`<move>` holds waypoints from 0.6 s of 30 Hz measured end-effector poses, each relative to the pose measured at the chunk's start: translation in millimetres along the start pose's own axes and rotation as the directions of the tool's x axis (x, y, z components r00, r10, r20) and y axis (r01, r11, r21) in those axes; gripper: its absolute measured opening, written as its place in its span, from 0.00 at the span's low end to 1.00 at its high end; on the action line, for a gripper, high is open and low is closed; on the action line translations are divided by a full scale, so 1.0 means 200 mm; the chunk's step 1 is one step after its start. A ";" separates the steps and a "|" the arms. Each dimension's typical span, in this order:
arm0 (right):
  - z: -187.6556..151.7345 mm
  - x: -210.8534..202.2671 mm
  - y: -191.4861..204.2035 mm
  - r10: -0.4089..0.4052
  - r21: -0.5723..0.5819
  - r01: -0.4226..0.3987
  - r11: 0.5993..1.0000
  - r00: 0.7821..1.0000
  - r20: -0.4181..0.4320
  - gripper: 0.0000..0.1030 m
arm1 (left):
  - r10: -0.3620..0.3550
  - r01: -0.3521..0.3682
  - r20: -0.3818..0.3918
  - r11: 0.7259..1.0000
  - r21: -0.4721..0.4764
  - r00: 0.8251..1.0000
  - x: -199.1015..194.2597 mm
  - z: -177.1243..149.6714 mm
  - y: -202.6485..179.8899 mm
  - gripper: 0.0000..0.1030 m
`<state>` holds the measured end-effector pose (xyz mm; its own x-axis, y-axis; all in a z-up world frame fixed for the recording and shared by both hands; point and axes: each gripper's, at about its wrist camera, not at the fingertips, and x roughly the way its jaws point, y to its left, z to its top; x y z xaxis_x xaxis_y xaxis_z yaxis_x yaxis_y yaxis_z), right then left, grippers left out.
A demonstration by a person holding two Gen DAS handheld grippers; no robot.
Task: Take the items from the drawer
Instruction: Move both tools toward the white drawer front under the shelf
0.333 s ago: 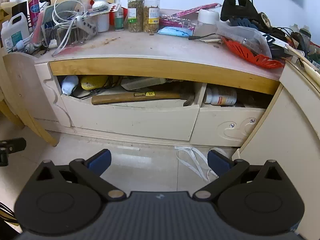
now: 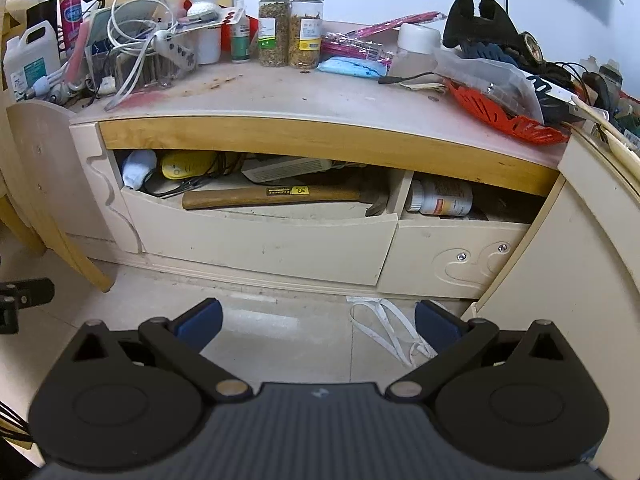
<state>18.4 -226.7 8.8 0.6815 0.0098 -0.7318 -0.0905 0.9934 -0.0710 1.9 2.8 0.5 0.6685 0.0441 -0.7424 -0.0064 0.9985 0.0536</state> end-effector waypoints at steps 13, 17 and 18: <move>0.03 0.00 0.02 -0.016 0.010 0.016 1.000 1.000 -0.004 1.00 | 0.007 -0.007 0.004 1.000 -0.004 1.000 0.01 -0.01 -0.01 0.96; 0.00 0.00 -0.01 -0.009 0.005 0.009 1.000 1.000 0.006 1.00 | -0.003 0.003 0.001 1.000 0.003 1.000 0.01 0.02 0.01 0.96; 0.00 -0.01 0.00 -0.010 0.005 0.010 1.000 1.000 0.008 1.00 | -0.003 0.003 0.003 1.000 0.000 1.000 0.01 0.02 0.01 0.96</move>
<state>18.2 -227.7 10.0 0.6879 0.0008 -0.7258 -0.0800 0.9940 -0.0747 5.7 3.9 1.5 0.6706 0.0406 -0.7407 -0.0041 0.9987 0.0510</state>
